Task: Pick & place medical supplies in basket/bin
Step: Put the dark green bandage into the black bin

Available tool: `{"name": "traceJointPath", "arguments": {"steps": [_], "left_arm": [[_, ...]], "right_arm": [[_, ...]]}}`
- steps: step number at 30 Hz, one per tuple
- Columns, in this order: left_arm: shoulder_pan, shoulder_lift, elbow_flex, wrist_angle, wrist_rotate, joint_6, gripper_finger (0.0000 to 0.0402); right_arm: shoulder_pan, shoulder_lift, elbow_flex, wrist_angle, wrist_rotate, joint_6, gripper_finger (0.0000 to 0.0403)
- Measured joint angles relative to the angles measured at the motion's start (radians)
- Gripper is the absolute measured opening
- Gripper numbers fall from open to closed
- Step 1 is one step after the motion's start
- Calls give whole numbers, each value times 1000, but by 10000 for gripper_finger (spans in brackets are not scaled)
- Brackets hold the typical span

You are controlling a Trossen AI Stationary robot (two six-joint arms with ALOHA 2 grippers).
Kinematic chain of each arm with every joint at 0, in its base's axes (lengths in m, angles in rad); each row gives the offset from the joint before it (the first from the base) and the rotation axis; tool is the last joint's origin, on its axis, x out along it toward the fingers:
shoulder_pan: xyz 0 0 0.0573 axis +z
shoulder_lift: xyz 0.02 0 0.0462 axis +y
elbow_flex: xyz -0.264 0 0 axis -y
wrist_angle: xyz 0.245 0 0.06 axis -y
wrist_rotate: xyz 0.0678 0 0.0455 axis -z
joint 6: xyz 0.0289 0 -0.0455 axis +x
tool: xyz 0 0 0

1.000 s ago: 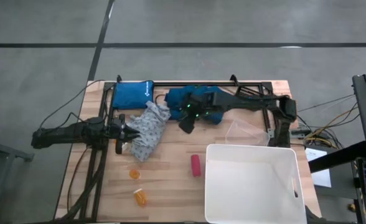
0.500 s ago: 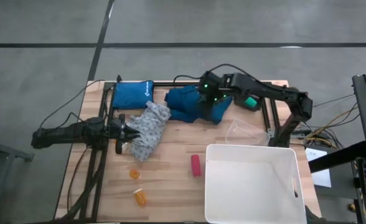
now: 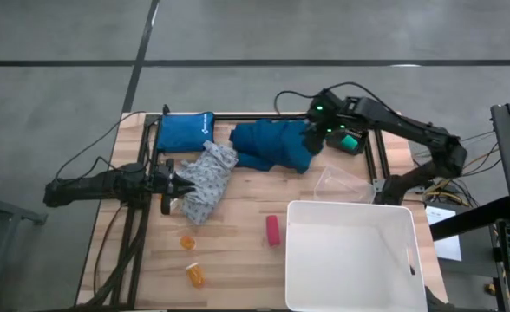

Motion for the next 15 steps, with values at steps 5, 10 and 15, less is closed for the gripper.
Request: {"name": "traceJointPath", "arguments": {"steps": [5, 10, 15], "left_arm": [[0, 0, 0, 0, 0, 0, 87], [0, 0, 0, 0, 0, 0, 87], [0, 0, 0, 0, 0, 0, 87]], "right_arm": [[-97, -141, -159, 64, 0, 28, 196], [-181, -225, -267, 117, 0, 87, 196], [-233, -249, -326, 137, 38, 127, 196]]}}
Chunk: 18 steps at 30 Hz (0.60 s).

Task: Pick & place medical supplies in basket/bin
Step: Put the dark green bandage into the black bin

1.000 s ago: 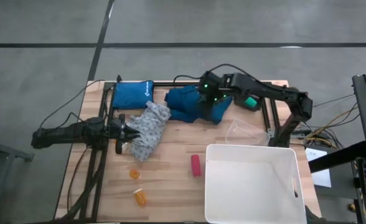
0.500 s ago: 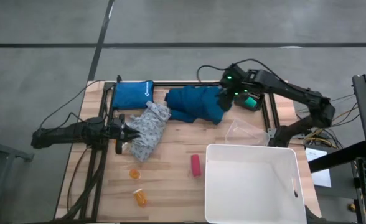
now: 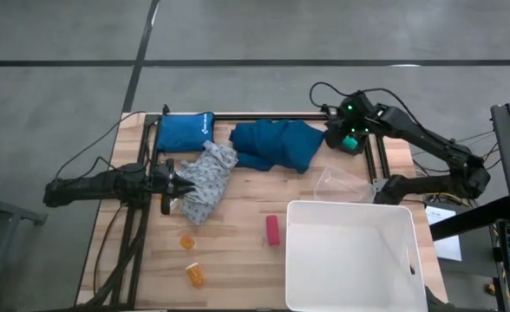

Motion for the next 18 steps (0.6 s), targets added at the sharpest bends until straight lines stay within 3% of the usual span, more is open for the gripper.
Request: {"name": "traceJointPath", "arguments": {"steps": [7, 18], "left_arm": [[0, 0, 0, 0, 0, 0, 88], [0, 0, 0, 0, 0, 0, 88]], "right_arm": [[-1, 19, -11, 28, 116, 74, 196], [-4, 31, -34, 29, 199, 71, 196]]}}
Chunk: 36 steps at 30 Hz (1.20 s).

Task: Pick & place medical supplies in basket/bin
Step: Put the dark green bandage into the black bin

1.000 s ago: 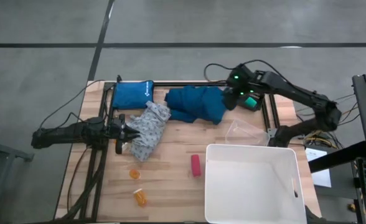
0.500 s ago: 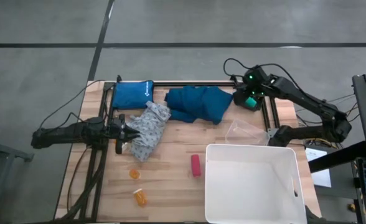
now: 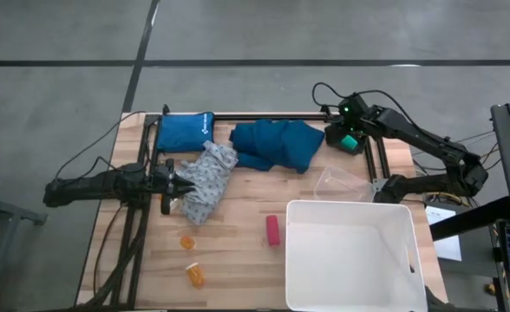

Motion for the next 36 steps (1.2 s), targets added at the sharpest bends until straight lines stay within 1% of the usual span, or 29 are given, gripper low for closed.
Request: {"name": "traceJointPath", "arguments": {"steps": [5, 11, 15, 22, 28, 33, 36], "left_arm": [[0, 0, 0, 0, 0, 0, 88], [0, 0, 0, 0, 0, 0, 88], [0, 0, 0, 0, 0, 0, 88], [0, 0, 0, 0, 0, 0, 88], [0, 0, 0, 0, 0, 0, 88], [0, 0, 0, 0, 0, 0, 87], [0, 0, 0, 0, 0, 0, 87]], "right_arm": [[0, 0, 0, 5, 1, 0, 196], [0, -11, 0, 23, -26, 6, 196], [0, -28, 0, 37, -71, 36, 196], [0, -64, 0, 56, -188, 51, 196], [0, -59, 0, 113, -184, 65, 196], [16, -38, -2, 108, -132, 67, 196], [16, -34, -3, 105, -128, 60, 196]]}}
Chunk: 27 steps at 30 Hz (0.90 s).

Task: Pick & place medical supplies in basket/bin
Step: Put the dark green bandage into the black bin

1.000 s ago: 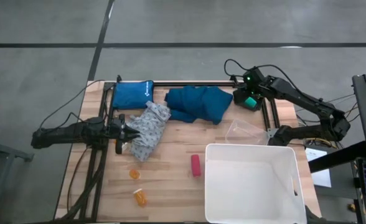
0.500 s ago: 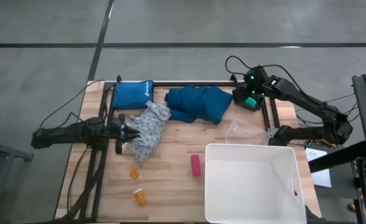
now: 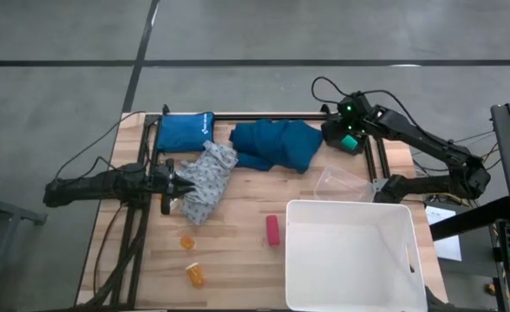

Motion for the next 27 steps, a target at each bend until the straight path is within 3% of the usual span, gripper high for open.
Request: {"name": "traceJointPath", "arguments": {"steps": [10, 27], "left_arm": [[0, 0, 0, 0, 0, 0, 87], [0, 0, 0, 0, 0, 0, 87]], "right_arm": [[0, -20, 5, 18, -5, -59, 196], [-1, -27, -4, -115, -14, 103, 196]]}}
